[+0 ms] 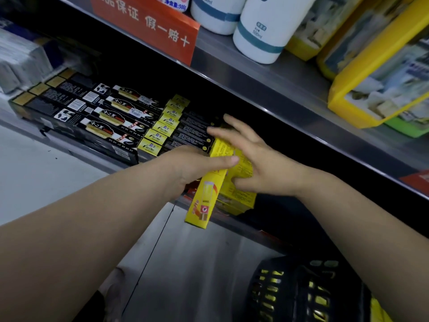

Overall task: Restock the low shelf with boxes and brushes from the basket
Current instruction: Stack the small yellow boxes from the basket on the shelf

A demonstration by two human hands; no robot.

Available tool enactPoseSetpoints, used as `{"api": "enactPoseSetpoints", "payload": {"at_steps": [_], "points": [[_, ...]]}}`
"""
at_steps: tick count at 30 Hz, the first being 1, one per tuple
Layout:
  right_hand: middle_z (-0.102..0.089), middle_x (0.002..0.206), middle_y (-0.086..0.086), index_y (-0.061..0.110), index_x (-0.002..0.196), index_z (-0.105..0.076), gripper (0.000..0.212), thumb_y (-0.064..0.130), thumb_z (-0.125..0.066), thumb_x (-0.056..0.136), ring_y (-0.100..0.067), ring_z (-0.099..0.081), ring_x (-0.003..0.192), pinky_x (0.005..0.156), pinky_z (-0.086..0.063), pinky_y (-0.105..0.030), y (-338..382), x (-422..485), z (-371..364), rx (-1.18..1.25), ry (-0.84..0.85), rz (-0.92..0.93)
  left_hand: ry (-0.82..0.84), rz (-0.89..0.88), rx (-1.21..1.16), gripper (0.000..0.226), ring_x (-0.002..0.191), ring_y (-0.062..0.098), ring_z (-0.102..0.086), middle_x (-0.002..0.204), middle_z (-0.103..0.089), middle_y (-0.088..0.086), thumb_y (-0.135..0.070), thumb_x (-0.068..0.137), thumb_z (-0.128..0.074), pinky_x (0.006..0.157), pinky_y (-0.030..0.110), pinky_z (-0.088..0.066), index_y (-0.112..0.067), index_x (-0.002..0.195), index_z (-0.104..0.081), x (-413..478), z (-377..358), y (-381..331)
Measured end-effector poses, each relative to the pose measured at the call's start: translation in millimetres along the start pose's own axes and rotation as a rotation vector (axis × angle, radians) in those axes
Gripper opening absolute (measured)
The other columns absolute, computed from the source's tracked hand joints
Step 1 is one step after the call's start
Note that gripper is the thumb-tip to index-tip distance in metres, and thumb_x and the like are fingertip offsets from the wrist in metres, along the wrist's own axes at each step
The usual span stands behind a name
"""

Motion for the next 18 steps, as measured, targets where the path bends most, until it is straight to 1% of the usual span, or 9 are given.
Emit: {"api": "enactPoseSetpoints", "payload": {"at_steps": [2,3,4,6,8,11,13,15,18], "points": [[-0.040,0.141,-0.005,0.023,0.123,-0.053,0.060,0.019,-0.080,0.070,-0.020,-0.036,0.130,0.108,-0.027,-0.027,-4,-4,2,-0.174,-0.087,0.083,0.044,0.003,0.073,0.088,0.101,0.027,-0.064,0.107,-0.068,0.011,-0.052,0.040,-0.077,0.091,0.046,-0.052,-0.010,0.116,-0.061,-2,2,-2],[-0.055,0.123,-0.003,0.016,0.111,-0.061,0.049,0.025,-0.082,0.067,-0.018,-0.048,0.113,0.097,-0.035,-0.023,-8,-6,3,-0.202,-0.121,0.074,0.043,-0.002,0.110,0.083,0.094,0.024,-0.066,0.103,-0.068,0.008,-0.052,0.044,-0.076,0.081,0.042,-0.057,-0.014,0.116,-0.060,-1,5,-2],[-0.059,0.104,0.001,0.013,0.103,-0.063,0.045,0.028,-0.083,0.066,-0.014,-0.050,0.097,0.084,-0.036,-0.016,-15,-9,4,-0.199,-0.132,0.020,0.019,-0.030,0.160,0.079,0.089,0.020,-0.067,0.102,-0.067,0.003,-0.055,0.048,-0.075,0.070,0.035,-0.060,-0.019,0.116,-0.060,-1,8,-3],[-0.055,0.089,0.007,0.015,0.102,-0.061,0.041,0.030,-0.081,0.070,-0.009,-0.049,0.084,0.069,-0.035,-0.010,-35,-22,7,-0.153,-0.123,-0.145,-0.108,-0.164,0.260,0.061,0.082,0.005,-0.062,0.099,-0.064,-0.007,-0.054,0.064,-0.072,0.054,0.012,-0.052,-0.022,0.115,-0.059,4,15,-5],[-0.058,0.094,0.004,0.020,0.111,-0.056,0.040,0.031,-0.074,0.077,-0.014,-0.054,0.085,0.073,-0.042,-0.019,-61,-35,10,-0.097,-0.127,-0.284,-0.250,-0.277,0.318,0.037,0.078,-0.002,-0.054,0.093,-0.060,-0.012,-0.046,0.080,-0.065,0.050,0.008,-0.040,-0.021,0.108,-0.061,8,20,-6],[-0.058,0.106,-0.006,0.024,0.126,-0.044,0.042,0.034,-0.061,0.088,-0.019,-0.055,0.088,0.078,-0.045,-0.032,-92,-41,10,-0.116,-0.167,-0.422,-0.232,-0.327,0.451,0.021,0.079,0.002,-0.056,0.091,-0.060,-0.011,-0.034,0.087,-0.060,0.061,0.018,-0.044,-0.021,0.103,-0.061,11,14,-1],[-0.052,0.121,-0.010,0.019,0.135,-0.035,0.047,0.033,-0.052,0.093,-0.020,-0.052,0.097,0.078,-0.040,-0.028,-112,-29,7,-0.115,-0.211,-0.504,-0.134,-0.360,0.631,0.022,0.085,0.011,-0.062,0.093,-0.062,-0.010,-0.030,0.088,-0.059,0.074,0.028,-0.051,-0.020,0.108,-0.059,11,5,4],[-0.041,0.139,-0.014,0.014,0.143,-0.024,0.057,0.033,-0.048,0.096,-0.028,-0.048,0.116,0.093,-0.040,-0.035,-131,-9,4,-0.067,-0.286,-0.615,-0.042,-0.397,0.828,0.027,0.095,0.013,-0.061,0.103,-0.062,-0.008,-0.030,0.089,-0.058,0.082,0.028,-0.049,-0.021,0.115,-0.057,11,-2,10],[-0.040,0.139,-0.021,0.006,0.142,-0.026,0.053,0.026,-0.047,0.096,-0.035,-0.043,0.124,0.102,-0.036,-0.041,-157,26,3,-0.111,-0.406,-0.684,0.055,-0.418,1.010,0.035,0.108,0.013,-0.055,0.122,-0.058,-0.005,-0.032,0.090,-0.056,0.086,0.025,-0.043,-0.023,0.124,-0.053,13,-9,16]]}}
Point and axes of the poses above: each hand's wrist, its own x-axis towards the middle knuckle, its own z-axis out of the back of the hand, y = z × x, the point moved 1 cm from there along x, towards the middle knuckle
